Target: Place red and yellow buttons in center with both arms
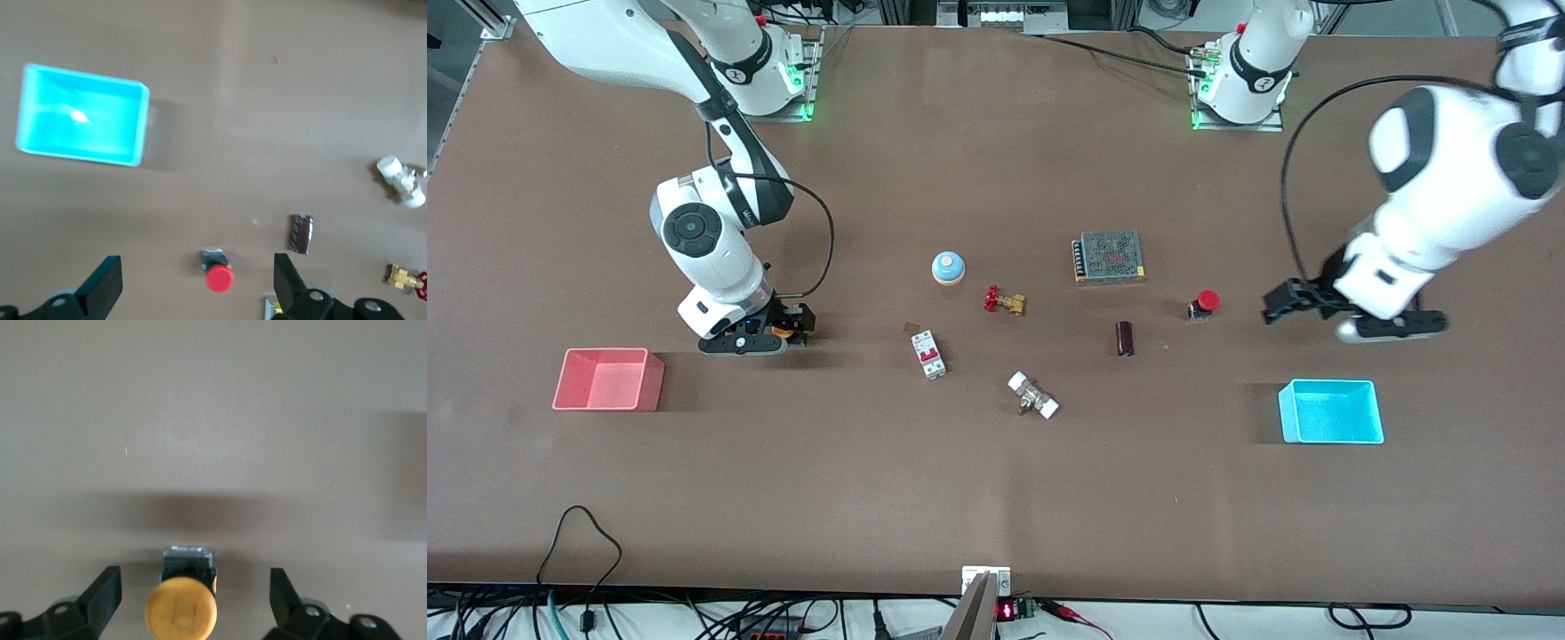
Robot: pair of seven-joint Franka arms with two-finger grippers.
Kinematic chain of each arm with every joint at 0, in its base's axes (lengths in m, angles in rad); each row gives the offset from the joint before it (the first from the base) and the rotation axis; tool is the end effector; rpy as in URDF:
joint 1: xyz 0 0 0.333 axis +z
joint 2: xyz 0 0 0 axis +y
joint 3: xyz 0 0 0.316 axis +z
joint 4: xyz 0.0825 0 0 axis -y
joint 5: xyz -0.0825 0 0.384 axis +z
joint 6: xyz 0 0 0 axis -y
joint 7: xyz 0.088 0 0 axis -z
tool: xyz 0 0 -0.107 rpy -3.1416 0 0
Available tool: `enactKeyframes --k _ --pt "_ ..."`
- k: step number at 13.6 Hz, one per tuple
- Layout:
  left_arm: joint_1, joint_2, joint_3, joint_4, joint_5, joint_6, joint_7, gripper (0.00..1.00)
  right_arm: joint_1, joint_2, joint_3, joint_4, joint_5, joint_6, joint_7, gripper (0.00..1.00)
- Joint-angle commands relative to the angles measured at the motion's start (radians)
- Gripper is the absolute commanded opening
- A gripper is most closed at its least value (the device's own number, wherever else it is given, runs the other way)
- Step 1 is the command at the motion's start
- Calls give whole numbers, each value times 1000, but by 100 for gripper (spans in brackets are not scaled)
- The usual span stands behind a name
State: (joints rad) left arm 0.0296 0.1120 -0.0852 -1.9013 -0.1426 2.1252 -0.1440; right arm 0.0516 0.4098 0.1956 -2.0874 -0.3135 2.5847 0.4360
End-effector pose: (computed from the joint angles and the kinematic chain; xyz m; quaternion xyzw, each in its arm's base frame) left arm 0.5980 -0.0382 0.4521 0.9931 0.0785 0.0489 0.0725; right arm 0.5764 0.1491 0.2380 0.9971 0.0249 0.0652 0.0307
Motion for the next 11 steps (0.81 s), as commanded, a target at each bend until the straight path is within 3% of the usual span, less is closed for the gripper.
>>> enactKeyframes --k 1,5,7,11 --pt "1 32 33 100 20 -56 50 100 -9 -57 4 53 16 -76 12 100" --pt "4 34 38 266 109 -281 50 100 -16 -163 -2 300 296 -514 -190 100" --pt "15 28 38 303 109 -362 50 100 -27 -199 -44 412 312 -697 -226 100" --pt "27 -12 35 301 93 -372 57 100 -26 -246 -162 579 330 -993 -229 100"
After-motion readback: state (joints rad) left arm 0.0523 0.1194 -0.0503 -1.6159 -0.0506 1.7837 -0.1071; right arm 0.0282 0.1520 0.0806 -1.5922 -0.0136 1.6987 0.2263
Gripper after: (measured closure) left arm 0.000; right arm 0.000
